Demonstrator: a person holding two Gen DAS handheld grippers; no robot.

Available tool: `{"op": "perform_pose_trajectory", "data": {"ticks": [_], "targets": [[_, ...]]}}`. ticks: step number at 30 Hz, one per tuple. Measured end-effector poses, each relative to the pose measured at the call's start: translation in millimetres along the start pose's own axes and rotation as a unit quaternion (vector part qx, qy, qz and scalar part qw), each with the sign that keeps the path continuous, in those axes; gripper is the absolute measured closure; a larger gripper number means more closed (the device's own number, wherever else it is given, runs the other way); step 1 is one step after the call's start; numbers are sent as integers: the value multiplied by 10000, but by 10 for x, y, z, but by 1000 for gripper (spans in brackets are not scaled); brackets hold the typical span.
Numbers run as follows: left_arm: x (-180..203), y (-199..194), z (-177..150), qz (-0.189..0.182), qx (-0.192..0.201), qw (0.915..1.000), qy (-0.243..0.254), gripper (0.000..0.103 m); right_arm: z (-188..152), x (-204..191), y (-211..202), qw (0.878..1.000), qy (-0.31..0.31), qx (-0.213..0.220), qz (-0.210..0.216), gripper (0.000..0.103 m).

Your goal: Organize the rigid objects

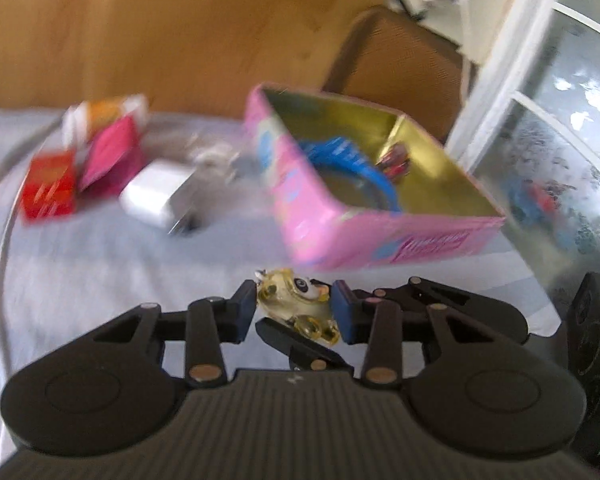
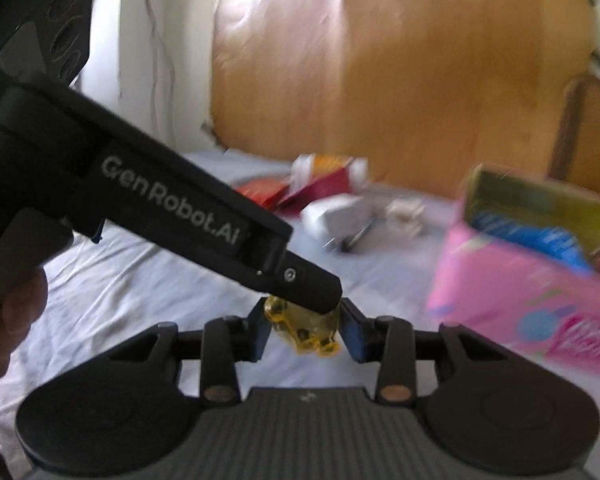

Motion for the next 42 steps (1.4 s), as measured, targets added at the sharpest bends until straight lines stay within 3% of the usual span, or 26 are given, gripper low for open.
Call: {"op": "perform_pose_trajectory", "data": {"ticks": [5, 9, 15, 19, 22, 33, 38, 42], "targets": [[465, 372, 429, -159, 152, 9980, 600, 60, 231, 570, -53, 9973, 157, 368, -623, 67], [665, 747, 639, -325, 150, 9959, 833, 60, 315, 1061, 47, 9936, 525, 351, -935, 67], [702, 1293, 718, -301, -62, 9957, 876, 61, 215, 1570, 400, 9884, 987, -126, -1148, 66], [622, 1401, 678, 119, -75, 9952, 970, 59, 108, 1686, 566, 9831, 1205, -553, -1262, 63], [592, 1303, 671, 245, 23, 9941, 1059, 58, 80, 1720, 567, 9803, 1291, -564, -1382, 56], [248, 373, 578, 763, 663, 9907, 908, 57, 347, 1540, 380, 9817, 1114, -375, -1497, 56], [-220, -53, 334, 1373, 811, 9848, 694, 56, 509, 1224, 318, 9846, 793, -274, -1534, 56], [-683, -402, 135, 2067, 906, 9727, 536, 55, 643, 886, 308, 9874, 549, -195, -1468, 56]]}}
Point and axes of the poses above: each gripper's, at about its wrist camera, not at the fingertips, and y roughly the way its jaws point, x to its right, z to its top, the point moved 6 cm from there along y, roughly the way its jaws point, and after that the axes turned 13 degrees about -z, right-handed, at the moved point
